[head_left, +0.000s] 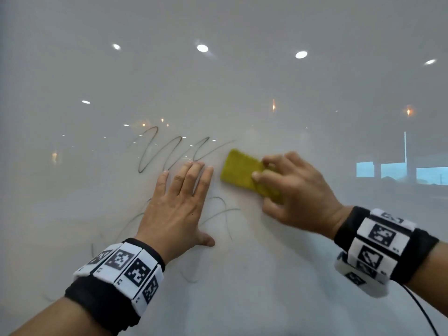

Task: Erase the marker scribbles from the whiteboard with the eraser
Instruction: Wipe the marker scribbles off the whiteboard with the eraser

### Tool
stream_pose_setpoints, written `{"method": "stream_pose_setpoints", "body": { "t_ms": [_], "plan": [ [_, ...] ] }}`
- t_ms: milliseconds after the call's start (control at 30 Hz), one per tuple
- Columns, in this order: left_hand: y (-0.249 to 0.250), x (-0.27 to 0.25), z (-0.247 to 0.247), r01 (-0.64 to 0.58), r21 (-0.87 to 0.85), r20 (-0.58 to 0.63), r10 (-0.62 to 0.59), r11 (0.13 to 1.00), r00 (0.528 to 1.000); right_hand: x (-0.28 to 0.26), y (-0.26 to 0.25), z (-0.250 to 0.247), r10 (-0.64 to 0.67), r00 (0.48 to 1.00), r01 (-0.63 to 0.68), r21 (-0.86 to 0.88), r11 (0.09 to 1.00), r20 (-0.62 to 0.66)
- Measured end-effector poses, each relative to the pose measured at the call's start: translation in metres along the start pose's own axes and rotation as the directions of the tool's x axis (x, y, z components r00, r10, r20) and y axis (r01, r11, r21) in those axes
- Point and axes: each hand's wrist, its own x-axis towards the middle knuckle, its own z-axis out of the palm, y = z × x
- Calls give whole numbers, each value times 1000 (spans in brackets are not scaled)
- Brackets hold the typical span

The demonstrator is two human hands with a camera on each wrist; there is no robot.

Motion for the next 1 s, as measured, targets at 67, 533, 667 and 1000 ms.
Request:
{"method": "stream_pose_setpoints", "body": {
  "t_ms": [67, 533, 667, 1000],
  "plan": [
    [-9, -1, 5, -17, -3, -28, 16, 1000, 999, -4, -1, -2, -106, 992, 107, -8, 994, 67],
    [-15, -2, 2, -54, -1, 12, 54, 999, 998, -12, -34, 13, -138, 986, 135, 37, 990, 93],
    [-17, -2, 3, -62, -2, 5, 62, 998, 998, 18, -15, 3, -125, 987, 130, -45, 991, 100],
    [-20, -2, 9, -64, 13, -5, 64, 998, 998, 38, -4, 2, 22, 999, -20, -64, 998, 32]
  ]
}}
